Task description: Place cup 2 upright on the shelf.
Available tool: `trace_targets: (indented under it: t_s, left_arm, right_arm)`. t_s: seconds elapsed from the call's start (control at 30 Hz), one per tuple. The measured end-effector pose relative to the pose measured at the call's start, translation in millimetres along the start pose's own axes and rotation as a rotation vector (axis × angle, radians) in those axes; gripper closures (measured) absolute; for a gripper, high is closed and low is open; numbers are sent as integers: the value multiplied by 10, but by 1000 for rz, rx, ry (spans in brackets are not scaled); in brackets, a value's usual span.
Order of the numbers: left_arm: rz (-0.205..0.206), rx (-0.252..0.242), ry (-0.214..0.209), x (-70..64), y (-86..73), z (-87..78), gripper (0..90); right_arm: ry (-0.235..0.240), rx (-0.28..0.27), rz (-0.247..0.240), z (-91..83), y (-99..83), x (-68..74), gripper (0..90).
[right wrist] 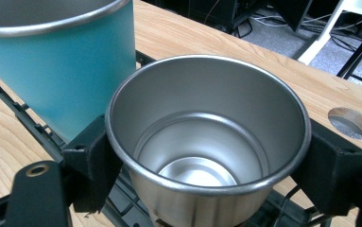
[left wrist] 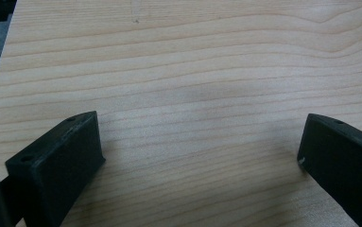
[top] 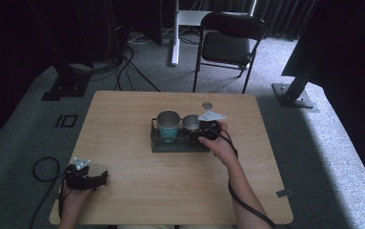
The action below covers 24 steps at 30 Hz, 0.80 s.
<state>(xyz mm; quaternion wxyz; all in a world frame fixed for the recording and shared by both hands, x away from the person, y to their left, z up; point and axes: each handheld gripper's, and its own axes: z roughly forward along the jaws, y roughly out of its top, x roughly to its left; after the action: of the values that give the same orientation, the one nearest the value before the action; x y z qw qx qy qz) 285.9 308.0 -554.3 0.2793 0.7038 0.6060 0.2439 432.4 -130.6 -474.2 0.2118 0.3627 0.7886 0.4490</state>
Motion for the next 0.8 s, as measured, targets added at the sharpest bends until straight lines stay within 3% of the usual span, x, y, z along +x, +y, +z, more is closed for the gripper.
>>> trace_targets:
  t_s: [0.63, 0.8]
  left_arm:
    - [0, 0, 0, 0, 0, 0, 12]
    - [0, 0, 0, 0, 0, 0, 12]
  right_arm:
    - [17, -5, 9, -44, -78, -29, 177]
    - [24, -25, 20, -49, -106, -22, 126]
